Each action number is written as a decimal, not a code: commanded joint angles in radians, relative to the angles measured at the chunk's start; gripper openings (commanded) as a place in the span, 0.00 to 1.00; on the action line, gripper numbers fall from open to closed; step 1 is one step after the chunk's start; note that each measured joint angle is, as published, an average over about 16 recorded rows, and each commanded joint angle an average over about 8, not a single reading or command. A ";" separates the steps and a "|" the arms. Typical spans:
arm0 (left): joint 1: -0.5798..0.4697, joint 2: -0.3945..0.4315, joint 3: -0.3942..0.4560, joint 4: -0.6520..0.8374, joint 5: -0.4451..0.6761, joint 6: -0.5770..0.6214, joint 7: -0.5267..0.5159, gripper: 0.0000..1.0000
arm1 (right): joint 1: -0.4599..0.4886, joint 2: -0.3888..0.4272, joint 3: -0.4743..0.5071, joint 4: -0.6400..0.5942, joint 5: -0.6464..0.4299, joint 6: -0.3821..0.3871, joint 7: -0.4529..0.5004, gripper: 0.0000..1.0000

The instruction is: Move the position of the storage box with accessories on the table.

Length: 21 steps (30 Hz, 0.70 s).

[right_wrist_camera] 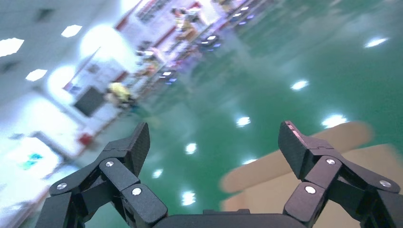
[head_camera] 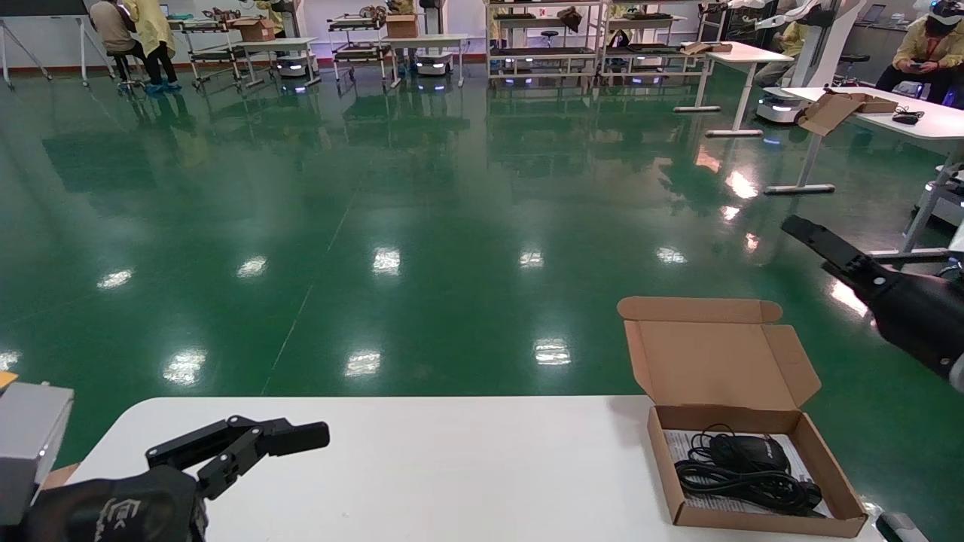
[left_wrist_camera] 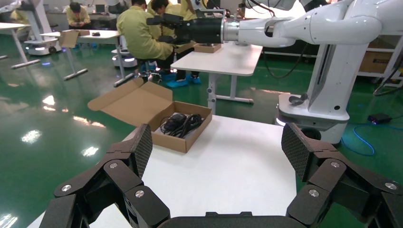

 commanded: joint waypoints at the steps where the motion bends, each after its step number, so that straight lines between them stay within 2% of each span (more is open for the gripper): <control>1: 0.000 0.000 0.000 0.000 0.000 0.000 0.000 1.00 | -0.001 -0.006 0.020 0.000 0.032 -0.027 0.019 1.00; 11: 0.000 0.000 0.000 0.000 0.000 0.000 0.000 1.00 | -0.016 0.004 0.025 0.029 0.019 -0.043 0.015 1.00; 21: 0.000 0.000 0.000 0.000 0.000 0.000 0.000 1.00 | -0.096 0.058 0.079 0.211 -0.016 -0.162 -0.002 1.00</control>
